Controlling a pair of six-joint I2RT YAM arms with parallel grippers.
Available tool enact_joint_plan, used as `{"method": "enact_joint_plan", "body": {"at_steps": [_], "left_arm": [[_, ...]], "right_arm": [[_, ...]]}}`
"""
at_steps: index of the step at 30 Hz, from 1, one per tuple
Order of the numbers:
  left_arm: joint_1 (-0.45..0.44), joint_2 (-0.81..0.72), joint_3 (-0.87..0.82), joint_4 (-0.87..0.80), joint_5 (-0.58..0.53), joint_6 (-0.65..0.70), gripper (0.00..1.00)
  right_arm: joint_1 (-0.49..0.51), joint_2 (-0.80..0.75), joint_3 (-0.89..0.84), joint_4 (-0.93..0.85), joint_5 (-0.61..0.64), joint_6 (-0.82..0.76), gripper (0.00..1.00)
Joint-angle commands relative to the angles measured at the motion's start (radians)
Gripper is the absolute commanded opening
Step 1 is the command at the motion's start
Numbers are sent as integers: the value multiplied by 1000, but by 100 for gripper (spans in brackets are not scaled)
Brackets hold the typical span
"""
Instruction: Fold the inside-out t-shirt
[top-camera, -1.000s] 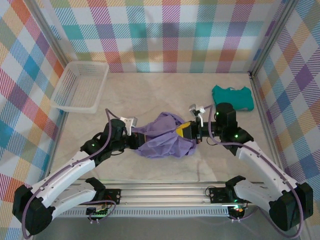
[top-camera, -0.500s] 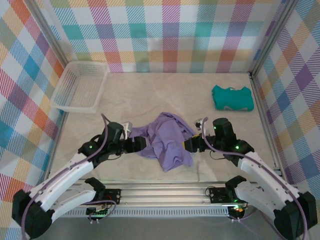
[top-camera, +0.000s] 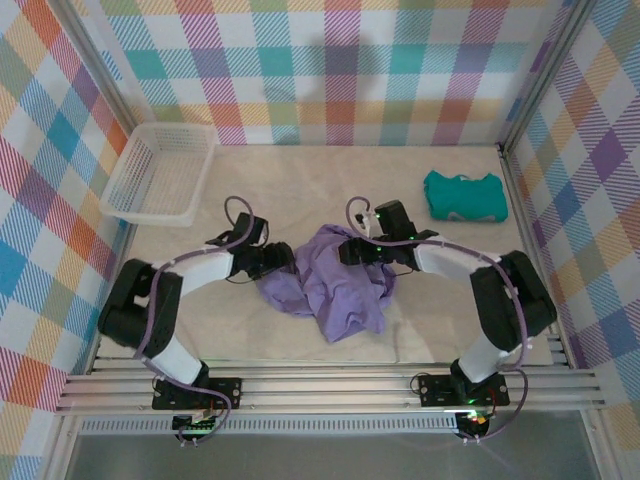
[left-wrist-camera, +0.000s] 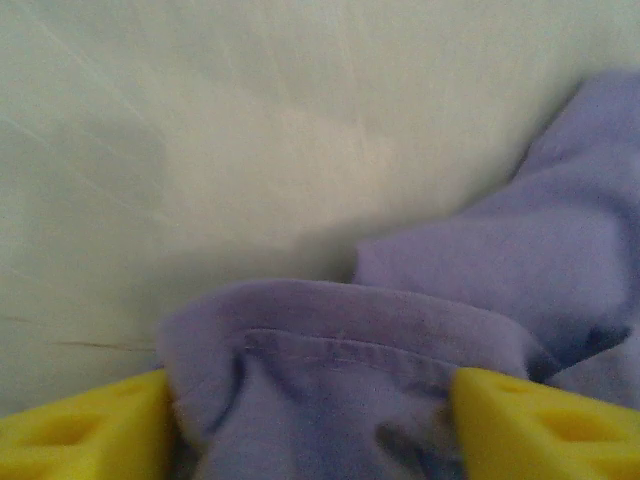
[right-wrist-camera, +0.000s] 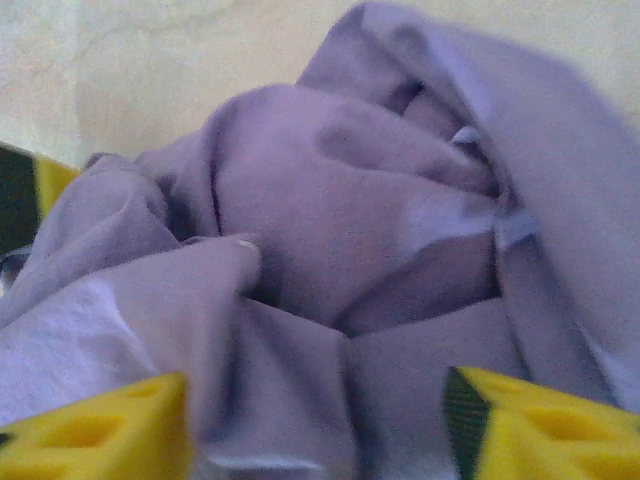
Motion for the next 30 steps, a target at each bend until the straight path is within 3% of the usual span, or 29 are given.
{"method": "enact_joint_plan", "body": {"at_steps": [1, 4, 5, 8, 11, 15, 16, 17, 19, 21, 23, 25, 30], "left_arm": [[-8, 36, 48, 76, 139, 2, 39], [43, -11, 75, 144, 139, -17, 2], [64, -45, 86, 189, 143, -31, 0], [83, -179, 129, 300, 146, -24, 0], [71, -330, 121, 411, 185, -15, 0], [32, -498, 53, 269, 147, 97, 0], [24, -527, 26, 223, 136, 114, 7], [15, -552, -12, 160, 132, 134, 21], [3, -578, -74, 18, 101, 160, 48], [3, -589, -118, -121, 42, 158, 64], [3, -600, -132, -248, -20, 154, 74], [3, -609, -143, -283, -75, 123, 86], [3, -519, -137, -276, -124, 52, 87]], "right_arm": [[3, 54, 59, 97, -125, 62, 38], [-48, 54, 144, 134, -183, 60, 5], [-79, 37, 175, 158, -200, 60, 0], [-156, -59, 246, 218, -244, 43, 0], [-166, -189, 268, 198, -255, -46, 0], [-155, -403, 90, 160, -265, -111, 1], [-146, -455, 29, 144, -249, -121, 8], [-136, -517, -51, 115, -210, -121, 23], [-112, -608, -176, 41, -150, -119, 43], [-77, -681, -267, -39, -71, -124, 60], [-37, -706, -307, -44, -29, -114, 71], [21, -678, -309, 12, 4, -106, 75], [158, -359, -149, 67, 70, -144, 71]]}}
